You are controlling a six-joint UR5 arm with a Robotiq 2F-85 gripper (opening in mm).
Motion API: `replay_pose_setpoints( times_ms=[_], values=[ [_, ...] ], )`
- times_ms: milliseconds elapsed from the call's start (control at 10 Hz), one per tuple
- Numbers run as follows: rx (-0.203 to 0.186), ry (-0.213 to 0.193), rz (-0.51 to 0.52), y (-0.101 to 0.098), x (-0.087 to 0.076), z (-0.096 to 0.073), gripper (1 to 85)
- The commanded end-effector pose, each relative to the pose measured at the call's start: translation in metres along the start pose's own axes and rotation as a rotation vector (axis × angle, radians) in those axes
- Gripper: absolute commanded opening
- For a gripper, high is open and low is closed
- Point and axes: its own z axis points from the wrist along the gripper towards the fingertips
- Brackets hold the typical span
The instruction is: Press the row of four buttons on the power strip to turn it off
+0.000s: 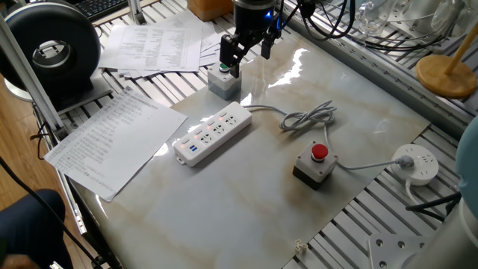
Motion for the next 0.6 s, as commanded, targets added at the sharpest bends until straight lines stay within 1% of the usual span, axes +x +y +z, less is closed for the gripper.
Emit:
replay_pose_setpoints(
  times_ms=[0, 200, 500],
  values=[
    [0.142, -0.164, -0.029, -0.0335, -0.0429, -0.0060, 1.0],
    [0.153, -0.167, -0.021, -0.0321, -0.0428, -0.0053, 1.0],
    [0.158, -0.162, -0.022, -0.0333, -0.0418, -0.0055, 1.0]
  ],
)
